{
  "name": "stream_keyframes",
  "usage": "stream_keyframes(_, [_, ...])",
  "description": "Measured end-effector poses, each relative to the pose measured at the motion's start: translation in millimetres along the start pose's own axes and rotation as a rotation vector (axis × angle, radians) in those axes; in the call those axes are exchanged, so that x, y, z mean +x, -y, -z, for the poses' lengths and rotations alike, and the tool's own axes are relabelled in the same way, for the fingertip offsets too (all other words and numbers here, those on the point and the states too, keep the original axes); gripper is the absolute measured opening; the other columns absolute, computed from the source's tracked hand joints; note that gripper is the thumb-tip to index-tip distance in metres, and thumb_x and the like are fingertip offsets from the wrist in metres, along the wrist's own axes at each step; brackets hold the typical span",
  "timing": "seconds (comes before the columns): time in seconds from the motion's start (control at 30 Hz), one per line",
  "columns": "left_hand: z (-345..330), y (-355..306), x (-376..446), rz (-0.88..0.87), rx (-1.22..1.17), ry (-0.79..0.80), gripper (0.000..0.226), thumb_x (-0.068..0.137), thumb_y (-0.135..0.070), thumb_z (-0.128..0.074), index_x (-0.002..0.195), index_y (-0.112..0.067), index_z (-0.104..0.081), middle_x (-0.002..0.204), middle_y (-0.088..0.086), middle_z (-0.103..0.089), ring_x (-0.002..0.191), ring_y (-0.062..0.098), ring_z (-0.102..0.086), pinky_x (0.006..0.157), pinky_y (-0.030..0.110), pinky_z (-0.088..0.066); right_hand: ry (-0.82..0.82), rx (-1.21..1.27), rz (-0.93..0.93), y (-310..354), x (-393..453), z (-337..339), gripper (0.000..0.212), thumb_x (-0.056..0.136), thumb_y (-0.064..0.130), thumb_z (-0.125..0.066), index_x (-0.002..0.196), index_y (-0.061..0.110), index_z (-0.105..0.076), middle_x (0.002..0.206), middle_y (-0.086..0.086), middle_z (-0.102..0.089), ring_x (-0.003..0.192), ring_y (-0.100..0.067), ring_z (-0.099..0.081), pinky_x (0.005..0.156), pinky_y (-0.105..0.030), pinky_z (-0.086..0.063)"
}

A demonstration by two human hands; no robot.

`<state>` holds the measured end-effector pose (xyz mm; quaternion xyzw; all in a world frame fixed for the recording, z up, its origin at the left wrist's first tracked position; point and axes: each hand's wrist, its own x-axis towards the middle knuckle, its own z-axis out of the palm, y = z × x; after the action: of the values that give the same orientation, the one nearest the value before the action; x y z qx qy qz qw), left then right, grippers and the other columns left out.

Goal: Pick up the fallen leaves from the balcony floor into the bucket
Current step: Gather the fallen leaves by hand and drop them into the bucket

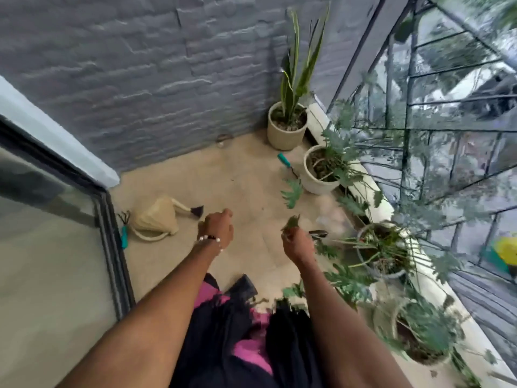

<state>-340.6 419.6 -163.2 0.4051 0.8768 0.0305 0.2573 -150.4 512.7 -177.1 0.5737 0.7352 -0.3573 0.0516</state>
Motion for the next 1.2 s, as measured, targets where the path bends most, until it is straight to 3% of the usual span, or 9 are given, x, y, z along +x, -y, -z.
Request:
stream_keyframes(0.13, [48, 38, 61, -0.115, 0.096, 0.069, 0.04, 0.094, -0.021, -0.05, 0.133, -0.02, -0.05, 0.12, 0.011, -0.065, 0.116, 0.031, -0.058, 0.09, 0.039, -0.046, -0.063, 0.072, -0.104, 57, 28, -9, 0.023, 0.092, 0.017, -0.053, 0.083, 0.0, -0.064, 0.092, -0.027, -0.067, 0.091, -0.044, -0.063, 0.071, -0.039, -0.047])
stream_keyframes(0.23, [81, 63, 99, -0.094, 0.108, 0.067, 0.038, 0.093, -0.021, -0.05, 0.131, -0.022, -0.051, 0.121, 0.012, -0.065, 0.117, 0.032, -0.057, 0.093, 0.039, -0.045, -0.188, 0.138, -0.172, 93, 41, -14, 0.021, 0.09, 0.011, -0.051, 0.072, 0.002, -0.059, 0.086, -0.029, -0.066, 0.087, -0.045, -0.062, 0.068, -0.038, -0.043])
stream_keyframes(0.37, [105, 63, 137, -0.108, 0.167, 0.09, 0.038, 0.095, -0.018, -0.045, 0.132, -0.02, -0.05, 0.125, 0.011, -0.062, 0.119, 0.032, -0.056, 0.095, 0.037, -0.042, -0.232, 0.188, -0.224, 108, 58, -14, 0.018, 0.087, 0.01, -0.053, 0.08, 0.001, -0.066, 0.086, -0.024, -0.069, 0.087, -0.042, -0.064, 0.066, -0.035, -0.041])
stream_keyframes(0.43, [105, 47, 148, -0.202, 0.217, 0.135, 0.037, 0.095, -0.017, -0.045, 0.132, -0.018, -0.049, 0.128, 0.009, -0.06, 0.121, 0.031, -0.054, 0.095, 0.038, -0.04, -0.266, 0.267, -0.292, 104, 64, -7, 0.024, 0.088, 0.012, -0.053, 0.099, 0.003, -0.072, 0.098, -0.021, -0.071, 0.097, -0.039, -0.064, 0.077, -0.034, -0.048])
stream_keyframes(0.5, [100, 19, 155, -0.326, 0.272, 0.193, 0.037, 0.095, -0.018, -0.046, 0.132, -0.017, -0.048, 0.129, 0.009, -0.06, 0.123, 0.031, -0.052, 0.096, 0.04, -0.039, -0.331, 0.333, -0.359, 93, 67, 1, 0.027, 0.088, 0.013, -0.053, 0.104, 0.005, -0.072, 0.102, -0.019, -0.072, 0.099, -0.037, -0.065, 0.083, -0.036, -0.049])
stream_keyframes(0.63, [82, -52, 167, -0.56, 0.342, 0.292, 0.037, 0.096, -0.019, -0.046, 0.132, -0.019, -0.048, 0.126, 0.011, -0.061, 0.121, 0.031, -0.054, 0.097, 0.039, -0.039, -0.458, 0.413, -0.544, 59, 64, 13, 0.025, 0.091, 0.018, -0.056, 0.104, 0.003, -0.071, 0.104, -0.022, -0.07, 0.1, -0.04, -0.062, 0.082, -0.038, -0.047])
stream_keyframes(0.87, [37, -159, 189, -0.853, 0.505, 0.387, 0.038, 0.094, -0.022, -0.049, 0.132, -0.023, -0.051, 0.126, 0.013, -0.061, 0.117, 0.033, -0.056, 0.094, 0.039, -0.045, -0.6, 0.657, -0.871, -10, 47, 6, 0.025, 0.089, 0.01, -0.056, 0.106, 0.002, -0.071, 0.106, -0.021, -0.069, 0.102, -0.037, -0.063, 0.082, -0.036, -0.046])
stream_keyframes(1.03, [9, -207, 190, -0.951, 0.548, 0.469, 0.039, 0.096, -0.025, -0.051, 0.134, -0.018, -0.05, 0.124, 0.017, -0.062, 0.115, 0.035, -0.057, 0.092, 0.038, -0.046, -0.655, 0.737, -1.011, -38, 24, 0, 0.019, 0.091, 0.01, -0.054, 0.096, -0.001, -0.069, 0.097, -0.023, -0.068, 0.095, -0.038, -0.062, 0.076, -0.036, -0.043])
stream_keyframes(1.2, [-11, -220, 175, -1.143, 0.635, 0.591, 0.035, 0.094, -0.02, -0.051, 0.129, -0.018, -0.054, 0.106, 0.014, -0.069, 0.102, 0.032, -0.063, 0.082, 0.037, -0.05, -0.779, 0.885, -1.172, -39, 12, -10, 0.022, 0.092, 0.014, -0.053, 0.102, 0.005, -0.072, 0.098, -0.019, -0.07, 0.093, -0.036, -0.063, 0.078, -0.034, -0.05])
